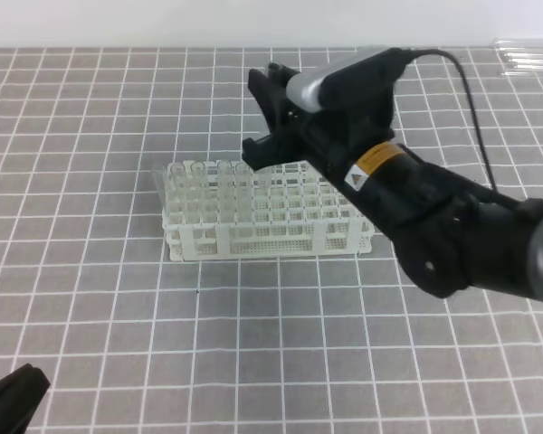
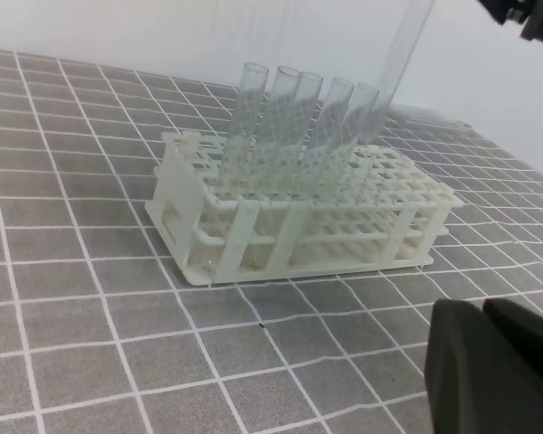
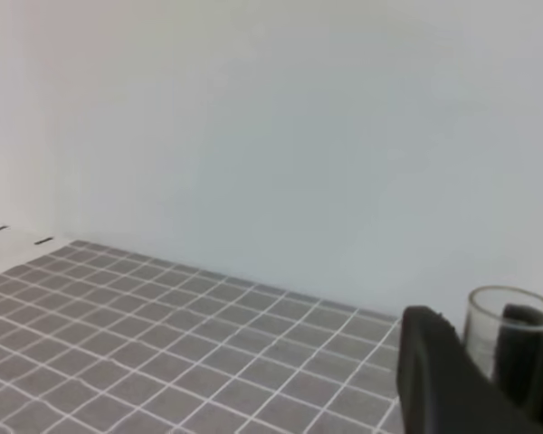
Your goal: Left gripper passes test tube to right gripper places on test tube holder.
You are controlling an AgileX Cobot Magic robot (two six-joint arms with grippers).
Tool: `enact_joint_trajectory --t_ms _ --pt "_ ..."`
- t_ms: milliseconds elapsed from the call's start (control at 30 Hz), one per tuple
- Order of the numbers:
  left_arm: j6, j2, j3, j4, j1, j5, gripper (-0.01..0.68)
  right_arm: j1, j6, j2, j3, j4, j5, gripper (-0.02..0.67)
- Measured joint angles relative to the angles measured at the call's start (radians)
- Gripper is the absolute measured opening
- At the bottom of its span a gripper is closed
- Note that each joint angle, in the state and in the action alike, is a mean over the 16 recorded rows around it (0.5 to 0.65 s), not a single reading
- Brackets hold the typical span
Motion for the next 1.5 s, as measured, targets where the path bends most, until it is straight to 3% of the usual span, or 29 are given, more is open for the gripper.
enact_joint_trajectory --t_ms 433,1500 --pt "-0.001 -0.002 -0.003 -0.002 0.000 0.000 0.000 0.000 -0.021 0.106 -0.059 -0.007 0.034 0.098" --pt "-0.001 0.000 -0.002 0.000 0.000 0.000 0.000 0.000 -0.022 0.132 -0.061 -0.034 -0.023 0.098"
